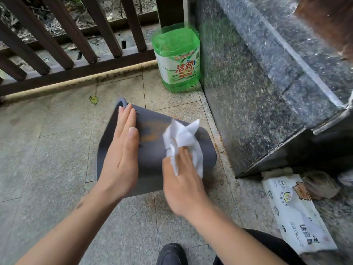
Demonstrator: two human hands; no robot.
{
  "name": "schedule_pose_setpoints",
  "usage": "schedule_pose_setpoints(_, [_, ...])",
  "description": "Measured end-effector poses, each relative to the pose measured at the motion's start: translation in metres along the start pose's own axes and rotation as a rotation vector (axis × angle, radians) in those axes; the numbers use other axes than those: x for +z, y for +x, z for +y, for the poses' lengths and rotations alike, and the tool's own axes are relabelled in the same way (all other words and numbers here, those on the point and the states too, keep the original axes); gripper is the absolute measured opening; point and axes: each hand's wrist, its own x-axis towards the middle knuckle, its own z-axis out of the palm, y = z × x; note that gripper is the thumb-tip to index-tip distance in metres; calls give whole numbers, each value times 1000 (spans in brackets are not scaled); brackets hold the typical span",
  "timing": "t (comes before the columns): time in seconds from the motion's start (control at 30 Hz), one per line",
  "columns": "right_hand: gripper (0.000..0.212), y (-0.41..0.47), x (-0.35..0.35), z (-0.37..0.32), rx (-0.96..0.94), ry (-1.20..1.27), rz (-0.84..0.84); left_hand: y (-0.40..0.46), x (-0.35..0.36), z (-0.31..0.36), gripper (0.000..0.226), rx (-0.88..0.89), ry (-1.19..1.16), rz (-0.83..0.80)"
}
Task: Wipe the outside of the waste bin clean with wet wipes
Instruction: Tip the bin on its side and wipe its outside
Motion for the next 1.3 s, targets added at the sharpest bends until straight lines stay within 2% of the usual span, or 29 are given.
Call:
schedule_pose_setpoints(0.1, [55,-11,13,-24,-206,157,-80,4,3,-1,77,-45,-52,-3])
schedule_pose_setpoints(0.2, [53,-12,14,-33,-265,297,-104,7,3,-2,80,-88,-108,24])
schedule_pose_setpoints(0.33, [44,-1,3,-18,-278,198,-148,8,3,-3,79,-137,-141,79])
schedule_pose_setpoints(0.47, [45,19,-6,13,-110,124,-86,6,0,-8,59,-87,63,111])
schedule_pose_setpoints(0.57, [40,37,-21,43,45,149,17,4,-1,-6,62,-101,74,122])
schedule_pose_setpoints(0.7, [47,61,-39,80,225,28,47,5,1,-3,66,-74,105,117])
schedule_pose_setpoints(0.9, [51,68,-46,100,563,41,102,4,4,-4,63,-12,211,84])
schedule_pose_setpoints(1.03, [42,58,-37,66,401,-48,131,3,2,-4,63,-41,135,92])
schedule_pose_setpoints(1.13, [42,42,-21,27,155,-108,-28,2,2,-4,61,-35,50,100])
schedule_pose_setpoints(1.23, [43,23,-6,-17,-164,114,-51,2,6,-2,65,-15,36,57])
schedule_pose_setpoints(1.3, [43,19,-3,-37,-267,263,-139,2,7,-2,63,-1,24,25])
